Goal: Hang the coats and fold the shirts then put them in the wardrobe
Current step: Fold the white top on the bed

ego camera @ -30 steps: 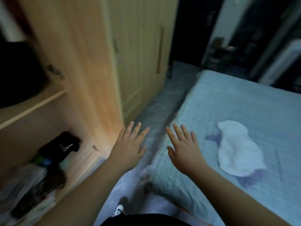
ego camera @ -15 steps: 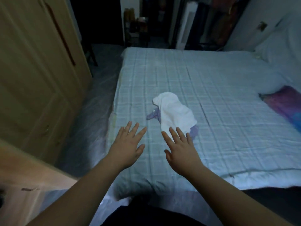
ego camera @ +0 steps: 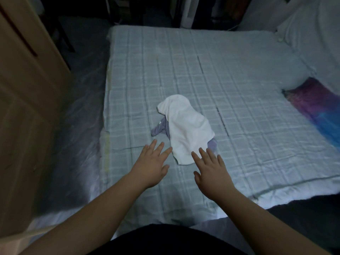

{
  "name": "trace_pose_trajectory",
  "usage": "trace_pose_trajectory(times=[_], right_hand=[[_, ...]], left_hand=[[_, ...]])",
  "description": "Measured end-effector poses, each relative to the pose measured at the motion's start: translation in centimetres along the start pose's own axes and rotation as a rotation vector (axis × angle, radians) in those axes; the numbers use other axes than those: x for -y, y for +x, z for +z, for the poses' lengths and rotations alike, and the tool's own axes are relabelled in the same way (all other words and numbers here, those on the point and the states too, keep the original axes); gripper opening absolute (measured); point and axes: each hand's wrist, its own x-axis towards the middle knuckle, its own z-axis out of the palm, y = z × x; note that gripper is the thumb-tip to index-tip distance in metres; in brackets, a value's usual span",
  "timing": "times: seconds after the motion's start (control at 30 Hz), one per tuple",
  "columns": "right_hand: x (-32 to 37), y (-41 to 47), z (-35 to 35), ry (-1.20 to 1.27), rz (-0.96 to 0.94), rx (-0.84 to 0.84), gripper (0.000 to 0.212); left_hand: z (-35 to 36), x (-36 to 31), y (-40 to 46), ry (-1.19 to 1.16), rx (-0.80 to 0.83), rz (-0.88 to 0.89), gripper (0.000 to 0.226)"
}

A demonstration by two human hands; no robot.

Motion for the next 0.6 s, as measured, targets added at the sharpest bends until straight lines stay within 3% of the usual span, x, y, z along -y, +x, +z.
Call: trace_pose_trajectory(times=[0.2,0.37,0.6], right_hand=[[-6.7,2.1,0.9,0.024,0.077,0.075,0.068],[-12.8,7.0,3.6,0.073,0.048,0.107,0.065],[-20.6,16.3,14.7,0.147,-0.117,0.196,0.063]], left_hand=[[1.3,-1.2,5.9,0.008,0.048,0.052,0.073],[3.6,-2.9,13.0,-0.027,0.082,-0.002,0.066],[14.3,-4.9,22.2,-0.065,0.169,-0.149,0.065]])
